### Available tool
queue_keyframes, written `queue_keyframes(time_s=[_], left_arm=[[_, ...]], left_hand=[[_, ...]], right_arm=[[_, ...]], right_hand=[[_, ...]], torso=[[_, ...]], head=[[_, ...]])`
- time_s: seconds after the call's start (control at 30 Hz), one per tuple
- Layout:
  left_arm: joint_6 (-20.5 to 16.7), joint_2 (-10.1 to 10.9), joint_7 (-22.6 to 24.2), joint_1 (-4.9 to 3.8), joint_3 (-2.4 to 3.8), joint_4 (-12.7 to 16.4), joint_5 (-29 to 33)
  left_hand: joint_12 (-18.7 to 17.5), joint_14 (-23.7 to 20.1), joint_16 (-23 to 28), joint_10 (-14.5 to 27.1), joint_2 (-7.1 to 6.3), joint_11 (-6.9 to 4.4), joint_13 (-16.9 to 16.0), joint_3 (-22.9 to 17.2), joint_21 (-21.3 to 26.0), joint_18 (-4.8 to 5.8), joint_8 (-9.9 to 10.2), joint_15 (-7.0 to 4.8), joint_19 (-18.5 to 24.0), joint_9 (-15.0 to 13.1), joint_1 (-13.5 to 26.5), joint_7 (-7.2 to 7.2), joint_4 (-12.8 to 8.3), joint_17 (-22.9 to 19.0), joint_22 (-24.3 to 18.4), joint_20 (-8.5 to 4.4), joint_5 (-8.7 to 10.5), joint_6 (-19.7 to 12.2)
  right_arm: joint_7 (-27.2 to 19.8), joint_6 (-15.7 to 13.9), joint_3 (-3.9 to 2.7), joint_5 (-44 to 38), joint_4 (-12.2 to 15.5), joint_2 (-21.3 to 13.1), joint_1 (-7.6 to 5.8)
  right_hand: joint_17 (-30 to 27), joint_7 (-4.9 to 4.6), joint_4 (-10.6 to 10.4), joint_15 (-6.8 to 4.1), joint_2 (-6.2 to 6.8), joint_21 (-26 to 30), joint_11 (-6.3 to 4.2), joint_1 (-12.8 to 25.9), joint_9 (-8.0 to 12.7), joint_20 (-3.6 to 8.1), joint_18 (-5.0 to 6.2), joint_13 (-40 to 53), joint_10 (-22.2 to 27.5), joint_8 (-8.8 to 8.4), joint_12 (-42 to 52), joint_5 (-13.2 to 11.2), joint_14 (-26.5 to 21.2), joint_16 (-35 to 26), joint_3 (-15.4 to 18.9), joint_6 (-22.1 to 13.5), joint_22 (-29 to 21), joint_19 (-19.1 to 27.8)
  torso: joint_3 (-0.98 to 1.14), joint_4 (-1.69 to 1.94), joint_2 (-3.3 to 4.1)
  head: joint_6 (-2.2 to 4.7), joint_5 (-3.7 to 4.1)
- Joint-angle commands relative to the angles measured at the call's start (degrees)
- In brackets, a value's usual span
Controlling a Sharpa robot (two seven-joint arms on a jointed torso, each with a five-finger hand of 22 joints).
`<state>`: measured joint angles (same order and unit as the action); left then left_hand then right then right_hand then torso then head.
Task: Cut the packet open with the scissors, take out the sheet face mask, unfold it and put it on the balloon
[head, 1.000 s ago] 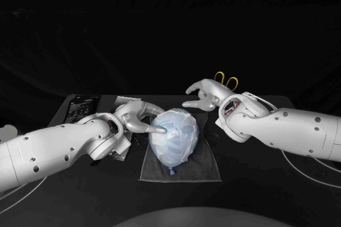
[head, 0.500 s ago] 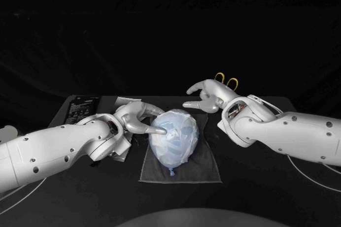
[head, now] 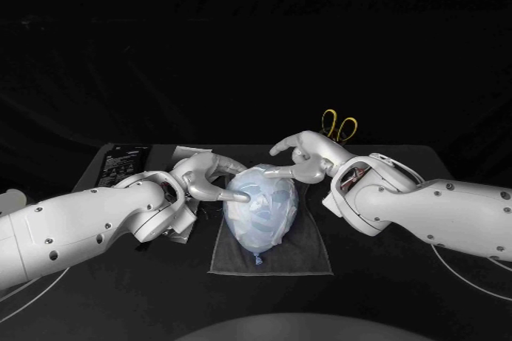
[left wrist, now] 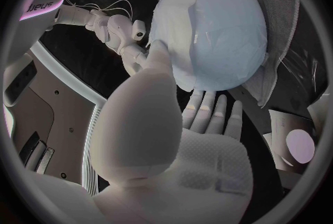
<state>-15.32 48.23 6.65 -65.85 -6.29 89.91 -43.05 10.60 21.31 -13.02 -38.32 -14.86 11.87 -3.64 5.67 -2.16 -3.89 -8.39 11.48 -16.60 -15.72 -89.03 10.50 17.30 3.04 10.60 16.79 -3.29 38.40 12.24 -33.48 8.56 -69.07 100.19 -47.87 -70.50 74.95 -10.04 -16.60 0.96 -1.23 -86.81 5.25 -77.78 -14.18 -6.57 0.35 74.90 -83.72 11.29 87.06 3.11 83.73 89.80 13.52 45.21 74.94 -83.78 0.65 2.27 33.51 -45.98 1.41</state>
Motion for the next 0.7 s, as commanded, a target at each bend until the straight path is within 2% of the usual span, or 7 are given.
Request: queue_keyframes(time_s=[0.03, 0.4, 0.47, 0.57, 0.63, 0.7], left_arm=[[1.65, -0.11, -0.25, 0.16, -0.17, 0.22, 0.03], [1.66, -0.19, -0.21, 0.16, -0.17, 0.23, 0.11], [1.67, -0.23, -0.2, 0.16, -0.17, 0.21, 0.12], [1.67, -0.3, -0.19, 0.16, -0.17, 0.18, 0.15], [1.68, -0.33, -0.18, 0.16, -0.17, 0.18, 0.16], [1.71, -0.34, -0.17, 0.16, -0.17, 0.17, 0.19]], left_hand=[[-0.03, 0.42, 0.35, -0.37, 0.22, 0.18, -0.04, -0.43, -0.17, 0.26, -0.24, -0.15, -0.52, -0.09, -0.45, 3.43, -0.06, 0.08, -0.05, -0.02, 0.3, 0.56], [-0.03, 0.42, 0.35, -0.37, 0.22, 0.18, -0.04, -0.43, -0.17, 0.26, -0.24, -0.15, -0.52, -0.09, -0.45, 3.43, -0.06, 0.08, -0.05, -0.02, 0.3, 0.56], [-0.03, 0.42, 0.35, -0.37, 0.22, 0.18, -0.04, -0.43, -0.17, 0.26, -0.24, -0.15, -0.52, -0.09, -0.45, 3.43, -0.06, 0.08, -0.05, -0.02, 0.3, 0.56], [-0.03, 0.42, 0.35, -0.37, 0.22, 0.18, -0.04, -0.43, -0.17, 0.26, -0.24, -0.15, -0.52, -0.09, -0.45, 3.43, -0.06, 0.08, -0.05, -0.02, 0.3, 0.56], [-0.03, 0.42, 0.35, -0.37, 0.22, 0.18, -0.04, -0.43, -0.17, 0.26, -0.24, -0.15, -0.52, -0.09, -0.45, 3.43, -0.06, 0.08, -0.05, -0.02, 0.3, 0.56], [-0.03, 0.42, 0.35, -0.37, 0.22, 0.18, -0.04, -0.43, -0.17, 0.26, -0.24, -0.15, -0.52, -0.09, -0.45, 3.43, -0.06, 0.08, -0.05, -0.02, 0.3, 0.56]], right_arm=[[-0.17, 1.89, -0.04, 0.98, -0.94, 0.63, 0.23], [1.34, 3.43, -0.02, 0.47, -5.35, 3.09, 0.83], [1.66, 3.42, -0.02, 0.25, -6.37, 3.59, 0.87], [1.99, 2.82, -0.03, 0.08, -7.66, 4.15, 0.89], [2.07, 2.3, -0.04, 0.03, -8.49, 4.52, 0.9], [2.03, 1.5, -0.06, 0.04, -9.65, 5.05, 0.91]], right_hand=[[15.05, -0.03, -0.02, 0.18, 0.42, 0.28, 0.01, 0.05, 0.07, -0.34, 0.47, 12.54, -4.14, -0.31, 0.15, -0.37, 6.27, 0.2, 0.51, -0.31, 13.97, -4.78], [15.05, 0.0, 0.38, 0.17, 0.43, 0.49, -0.01, -0.82, 0.14, -0.34, 0.51, 12.44, -4.05, -0.36, 0.05, -0.35, 6.27, 0.2, 1.13, -0.54, 13.9, -4.69], [15.05, 0.01, 0.5, 0.16, 0.37, 0.5, -0.02, -1.27, 0.14, -0.34, 0.52, 12.48, -4.08, -0.31, 0.11, -0.35, 6.27, 0.2, 1.24, -0.51, 13.9, -4.69], [15.05, 0.01, 0.65, 0.15, 0.22, 0.45, -0.03, -1.92, 0.14, -0.33, 0.5, 12.54, -4.13, -0.23, 0.18, -0.35, 6.27, 0.2, 1.33, -0.43, 13.91, -4.71], [15.05, -0.03, 0.75, 0.16, -0.44, 0.32, 0.0, -2.7, 0.09, -0.34, 0.47, 12.6, -4.2, -0.06, 0.26, -0.35, 6.27, 0.2, 1.23, -0.19, 13.95, -4.76], [15.05, -0.07, 0.6, 0.19, -1.68, 0.27, 0.01, -3.3, 0.05, -0.34, 0.46, 12.64, -4.23, 0.17, 0.31, -0.35, 6.27, 0.2, 1.08, 0.13, 13.97, -4.79]], torso=[[-0.06, 0.09, 0.06], [-0.08, 0.1, -0.02], [-0.08, 0.09, 0.0], [-0.05, 0.08, -0.03], [-0.04, 0.08, -0.02], [-0.04, 0.05, 0.01]], head=[[-0.08, 0.0], [-0.38, -0.11], [-0.66, -0.21], [-0.65, -0.26], [-0.6, -0.23], [-0.61, -0.29]])
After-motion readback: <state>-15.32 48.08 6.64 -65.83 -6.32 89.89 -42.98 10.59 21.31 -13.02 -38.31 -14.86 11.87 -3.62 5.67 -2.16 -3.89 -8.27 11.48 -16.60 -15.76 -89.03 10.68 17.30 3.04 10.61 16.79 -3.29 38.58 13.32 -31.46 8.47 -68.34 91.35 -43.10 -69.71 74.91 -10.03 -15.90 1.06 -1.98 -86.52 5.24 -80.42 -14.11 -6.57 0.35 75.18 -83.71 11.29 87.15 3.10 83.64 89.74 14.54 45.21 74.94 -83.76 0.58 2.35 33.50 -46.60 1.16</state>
